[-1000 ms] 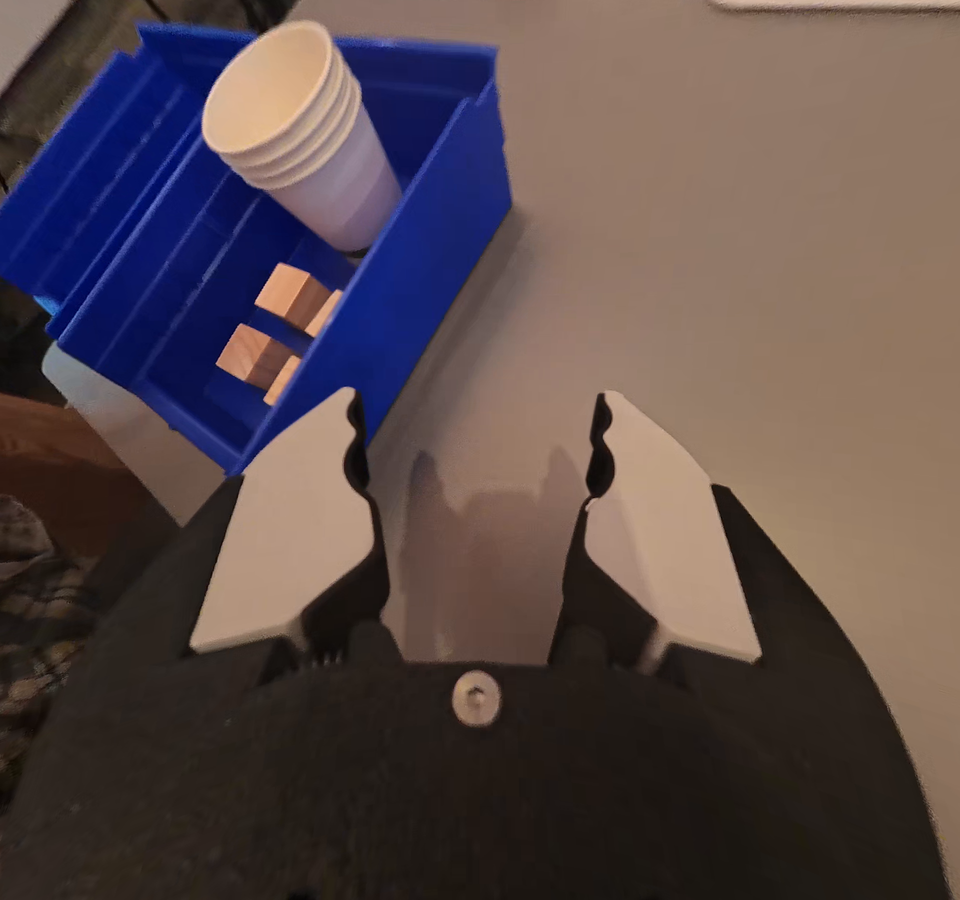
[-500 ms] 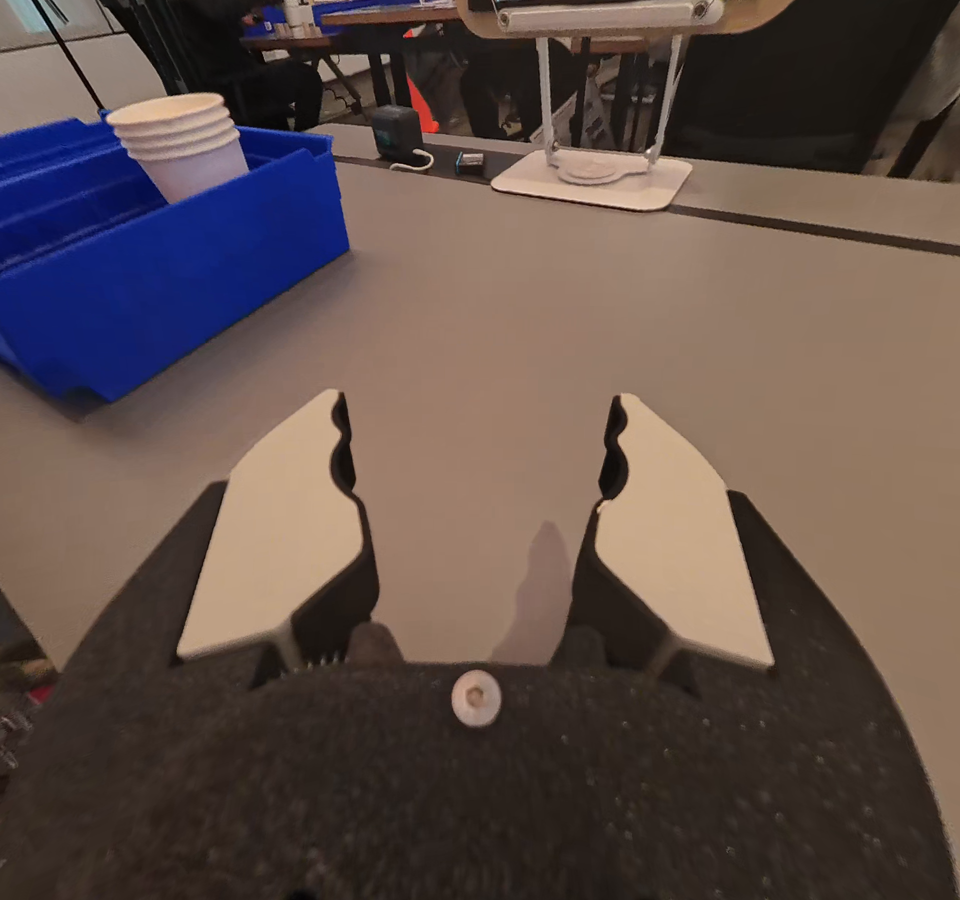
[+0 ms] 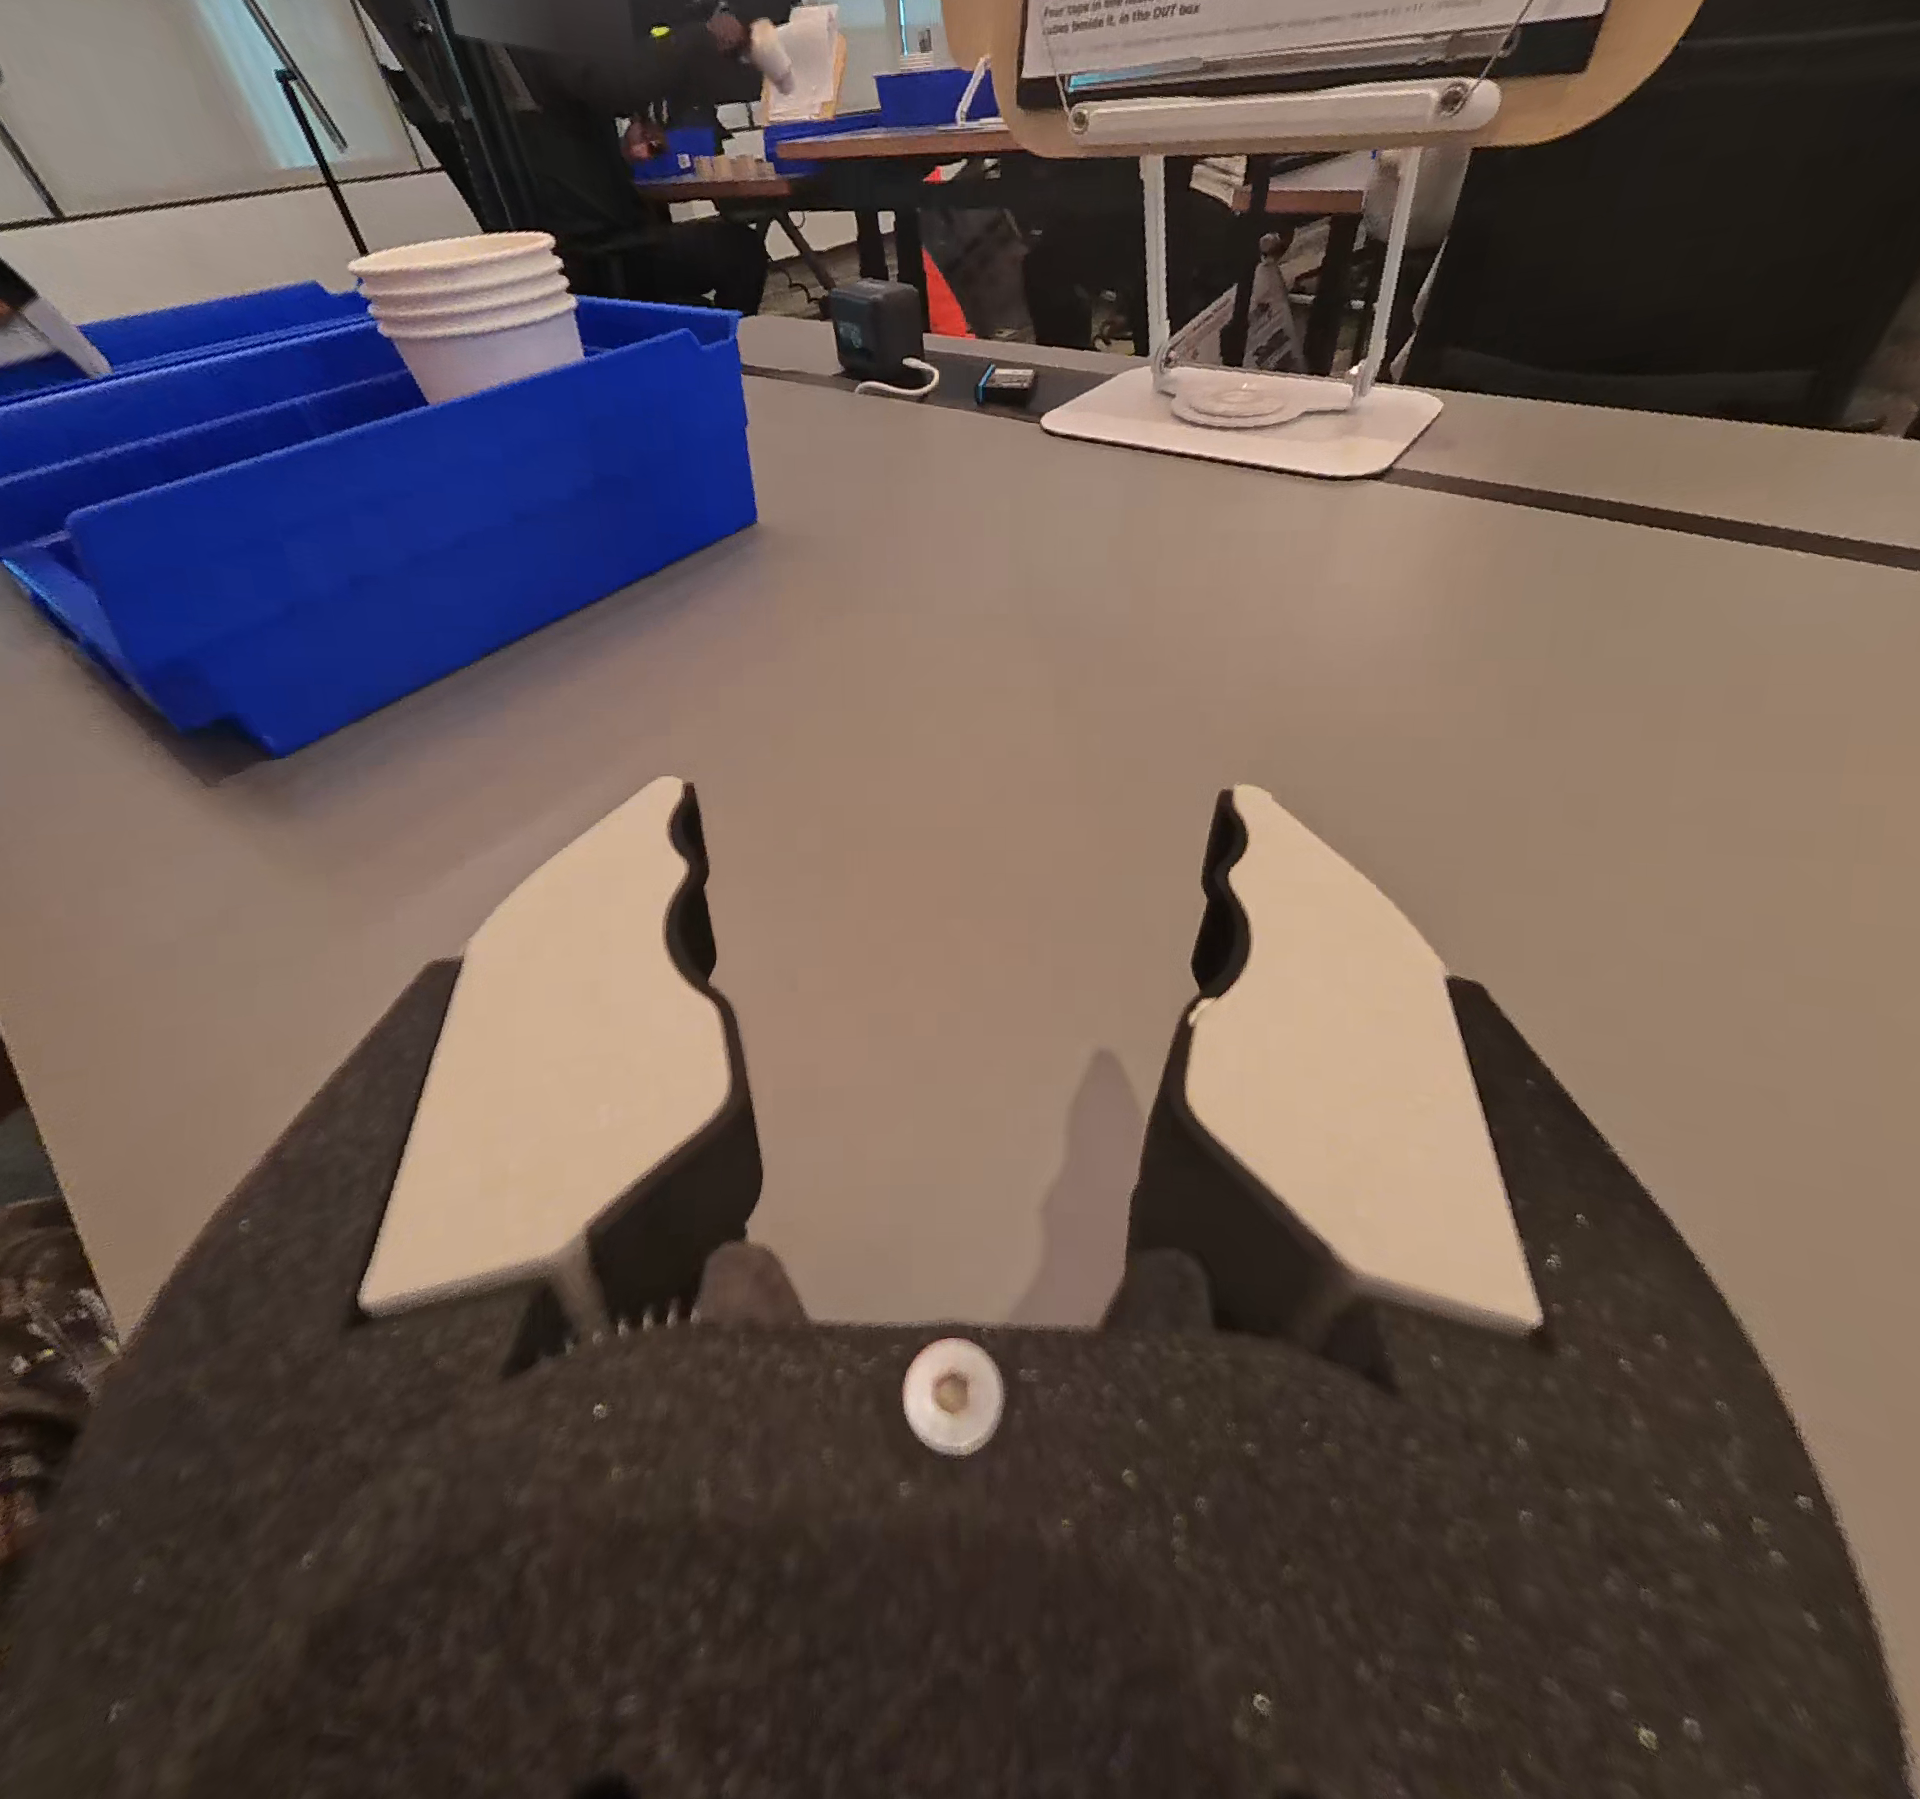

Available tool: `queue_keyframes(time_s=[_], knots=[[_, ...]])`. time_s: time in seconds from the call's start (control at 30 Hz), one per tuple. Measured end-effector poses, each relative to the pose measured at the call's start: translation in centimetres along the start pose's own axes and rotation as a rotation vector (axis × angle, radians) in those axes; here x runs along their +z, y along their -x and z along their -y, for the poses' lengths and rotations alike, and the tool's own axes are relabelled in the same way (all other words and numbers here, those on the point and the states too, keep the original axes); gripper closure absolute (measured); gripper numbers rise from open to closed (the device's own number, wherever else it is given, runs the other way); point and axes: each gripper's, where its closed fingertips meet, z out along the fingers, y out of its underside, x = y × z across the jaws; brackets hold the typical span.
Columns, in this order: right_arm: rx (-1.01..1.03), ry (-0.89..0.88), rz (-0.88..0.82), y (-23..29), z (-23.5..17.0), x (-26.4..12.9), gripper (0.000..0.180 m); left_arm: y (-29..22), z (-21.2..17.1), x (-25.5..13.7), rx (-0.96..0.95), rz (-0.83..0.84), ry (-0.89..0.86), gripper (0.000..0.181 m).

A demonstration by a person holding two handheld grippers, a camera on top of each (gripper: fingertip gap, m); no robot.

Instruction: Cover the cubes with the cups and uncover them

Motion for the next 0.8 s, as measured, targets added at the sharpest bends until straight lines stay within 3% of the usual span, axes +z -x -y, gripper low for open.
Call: queue_keyframes(time_s=[0.2,0.37,0.43,0.8], knots=[[0.016,0.008,0.013,0.0,-0.1,0.1,0.09,-0.2,-0.8,2.2,0.0,-0.05,0.074,0.115],[0.076,0.021,0.028,-0.1,-0.1,-0.1,0.094,-1.4,-0.7,3.0,-0.001,-0.143,0.11,0.165],[0.1,0.026,0.046,0.2,-0.2,-0.2,0.098,-2.0,-0.6,3.0,-0.028,-0.203,0.116,0.176],[0.174,0.073,0.097,1.2,-0.4,-1.1,0.114,1.4,-2.9,0.6,-0.169,-0.192,0.133,0.177]])
